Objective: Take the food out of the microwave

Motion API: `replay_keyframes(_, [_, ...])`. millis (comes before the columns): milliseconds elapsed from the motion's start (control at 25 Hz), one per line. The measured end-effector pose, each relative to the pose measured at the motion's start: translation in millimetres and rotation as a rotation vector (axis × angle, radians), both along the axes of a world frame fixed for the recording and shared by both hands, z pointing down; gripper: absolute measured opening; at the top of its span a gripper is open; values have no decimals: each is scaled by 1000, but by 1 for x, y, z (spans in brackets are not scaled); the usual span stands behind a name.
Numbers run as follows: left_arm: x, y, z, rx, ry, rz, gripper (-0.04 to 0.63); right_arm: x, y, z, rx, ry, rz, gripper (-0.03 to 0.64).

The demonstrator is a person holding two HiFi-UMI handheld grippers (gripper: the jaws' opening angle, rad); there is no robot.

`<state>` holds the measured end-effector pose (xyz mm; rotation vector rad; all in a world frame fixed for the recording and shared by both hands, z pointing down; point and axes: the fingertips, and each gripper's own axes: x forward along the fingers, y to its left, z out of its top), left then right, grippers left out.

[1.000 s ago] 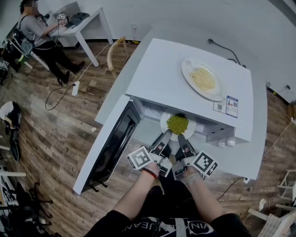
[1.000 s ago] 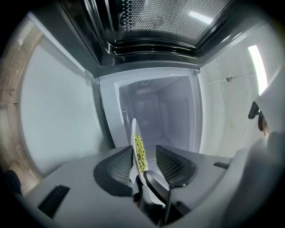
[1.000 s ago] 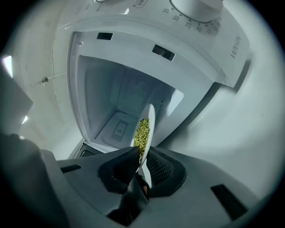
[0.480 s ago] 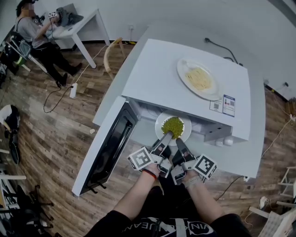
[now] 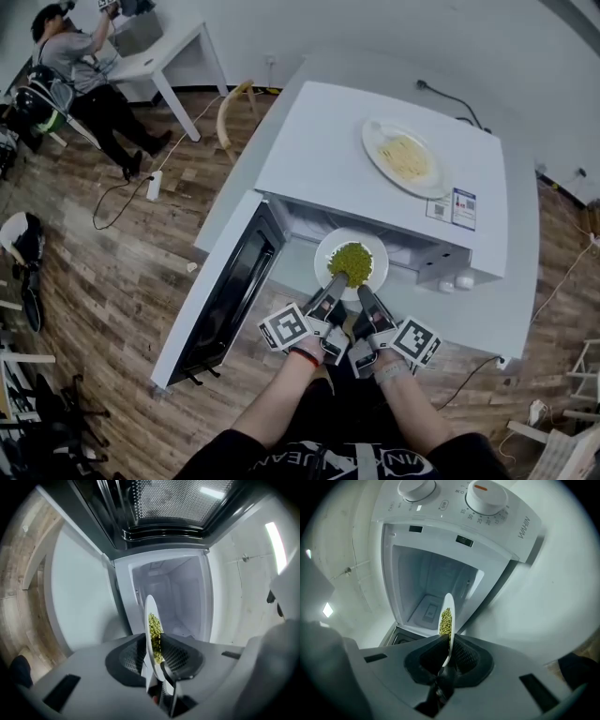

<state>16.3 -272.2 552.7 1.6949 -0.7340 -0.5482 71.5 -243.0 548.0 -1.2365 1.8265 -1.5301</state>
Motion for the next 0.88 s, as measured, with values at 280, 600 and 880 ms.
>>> replay_keyframes(280, [-12, 19, 2, -11, -42, -13, 94, -12, 17, -1, -5, -25, -2, 43])
replay_keyframes(600, [-15, 44, -1, -19, -24, -4, 94, -14, 43, 0, -28, -10, 6, 43])
replay_keyframes(880, [-15, 66, -2, -22, -24, 6, 94, -14, 66, -1, -36, -17, 18, 43])
